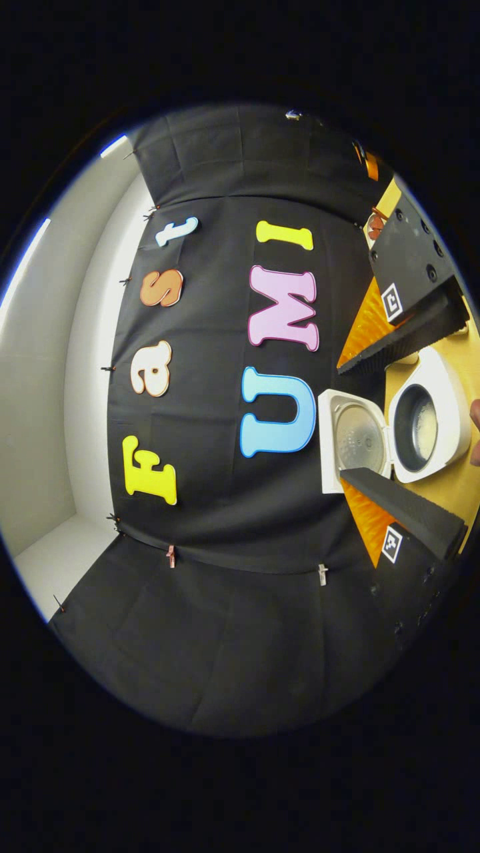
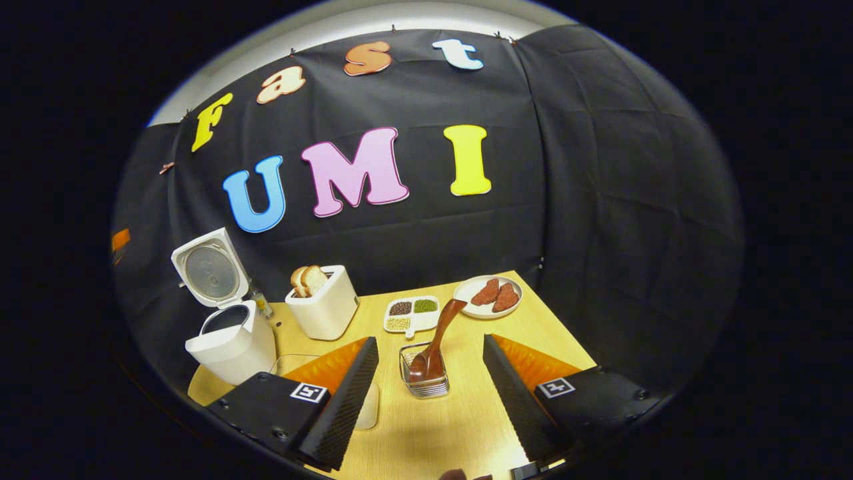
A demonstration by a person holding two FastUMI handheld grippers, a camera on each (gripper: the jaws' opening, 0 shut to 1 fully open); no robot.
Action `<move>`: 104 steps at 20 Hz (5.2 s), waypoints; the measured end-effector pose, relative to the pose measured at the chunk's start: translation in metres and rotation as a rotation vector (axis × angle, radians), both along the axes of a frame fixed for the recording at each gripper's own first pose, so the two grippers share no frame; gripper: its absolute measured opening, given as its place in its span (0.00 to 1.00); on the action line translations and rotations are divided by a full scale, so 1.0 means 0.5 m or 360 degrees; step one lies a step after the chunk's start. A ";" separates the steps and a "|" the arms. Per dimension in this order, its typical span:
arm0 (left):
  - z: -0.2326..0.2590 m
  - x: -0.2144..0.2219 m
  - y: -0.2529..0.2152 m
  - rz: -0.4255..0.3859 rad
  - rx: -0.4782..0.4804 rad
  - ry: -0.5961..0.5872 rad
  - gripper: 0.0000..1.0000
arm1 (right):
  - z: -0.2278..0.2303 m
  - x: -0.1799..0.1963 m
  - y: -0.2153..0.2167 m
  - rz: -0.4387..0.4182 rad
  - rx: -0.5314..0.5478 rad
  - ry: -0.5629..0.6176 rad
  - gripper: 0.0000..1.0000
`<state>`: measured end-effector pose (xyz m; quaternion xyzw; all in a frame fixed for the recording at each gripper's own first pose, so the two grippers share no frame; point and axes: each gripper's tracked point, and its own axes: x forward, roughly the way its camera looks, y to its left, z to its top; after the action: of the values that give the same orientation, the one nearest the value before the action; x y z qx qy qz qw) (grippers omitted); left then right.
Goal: Close the left gripper, press the button to open the rice cooker; take a wooden spoon from the chopstick holder with the right hand, scoop a spoonful of rice and pour it into the rice cooker, then put the wooden spoon back into the chopstick holder.
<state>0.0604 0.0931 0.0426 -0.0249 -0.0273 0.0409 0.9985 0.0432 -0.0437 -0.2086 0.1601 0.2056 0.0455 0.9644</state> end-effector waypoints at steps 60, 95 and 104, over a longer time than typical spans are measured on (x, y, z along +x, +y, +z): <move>-0.545 0.249 -0.076 0.0021 -0.0122 0.0690 0.98 | 0.042 -0.182 0.027 0.0030 -0.0300 0.0025 0.97; -0.445 0.175 -0.105 -0.0008 0.0035 0.0515 0.96 | 0.095 -0.143 0.057 0.0144 -0.0256 -0.0112 0.98; -0.325 0.070 -0.159 -0.0073 0.0011 0.0348 0.96 | 0.148 -0.104 0.083 0.0201 -0.0224 -0.0238 0.97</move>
<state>0.0954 0.0138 -0.1197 -0.0175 0.0823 0.0206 0.9962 -0.0086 -0.0023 -0.1348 0.0749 0.1455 0.1035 0.9811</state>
